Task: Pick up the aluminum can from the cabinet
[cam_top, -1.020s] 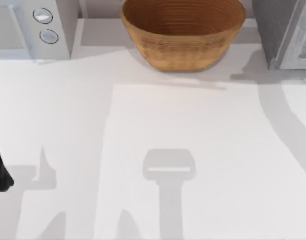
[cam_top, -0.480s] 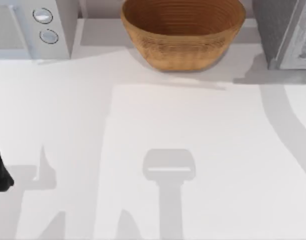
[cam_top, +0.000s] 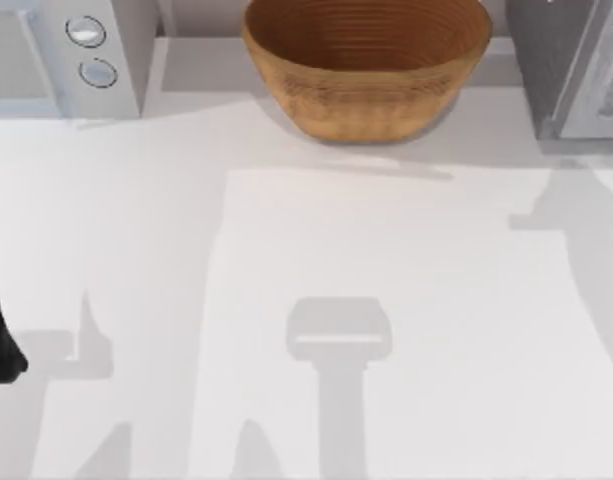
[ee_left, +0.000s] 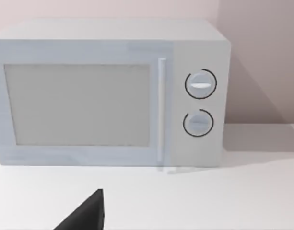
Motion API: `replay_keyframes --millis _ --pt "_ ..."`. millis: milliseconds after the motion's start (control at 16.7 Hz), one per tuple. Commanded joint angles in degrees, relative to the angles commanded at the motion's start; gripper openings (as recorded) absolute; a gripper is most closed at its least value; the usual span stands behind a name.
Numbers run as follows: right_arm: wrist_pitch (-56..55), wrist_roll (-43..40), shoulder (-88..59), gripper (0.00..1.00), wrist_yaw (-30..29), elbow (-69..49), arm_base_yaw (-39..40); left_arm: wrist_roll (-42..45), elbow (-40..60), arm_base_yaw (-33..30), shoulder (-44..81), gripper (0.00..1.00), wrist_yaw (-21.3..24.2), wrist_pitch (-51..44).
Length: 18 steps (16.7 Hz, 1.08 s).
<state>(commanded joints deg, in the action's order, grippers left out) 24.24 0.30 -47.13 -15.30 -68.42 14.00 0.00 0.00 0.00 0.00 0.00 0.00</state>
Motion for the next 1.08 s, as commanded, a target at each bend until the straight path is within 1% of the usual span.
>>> replay_keyframes --millis 360,480,600,720,840,1080 --pt "-11.80 -0.19 23.26 0.00 7.50 38.52 -7.01 0.00 0.00 0.00 0.00 1.00 0.00 0.00" --pt "-15.65 -0.23 30.71 0.00 9.91 49.31 -9.20 0.00 0.00 0.00 0.00 1.00 0.00 0.00" --pt "-19.10 -0.26 37.38 0.00 12.06 57.72 -11.15 0.00 0.00 0.00 0.00 1.00 0.00 0.00" --pt "-21.88 -0.28 42.66 0.00 13.80 63.72 -12.70 0.00 0.00 0.00 0.00 1.00 0.00 0.00" --pt "-23.66 -0.30 46.02 0.00 14.93 67.28 -13.68 0.00 0.00 0.00 0.00 1.00 0.00 0.00" --pt "-24.24 -0.30 47.12 0.00 15.30 68.42 -14.00 0.00 0.00 0.00 0.00 1.00 0.00 0.00"
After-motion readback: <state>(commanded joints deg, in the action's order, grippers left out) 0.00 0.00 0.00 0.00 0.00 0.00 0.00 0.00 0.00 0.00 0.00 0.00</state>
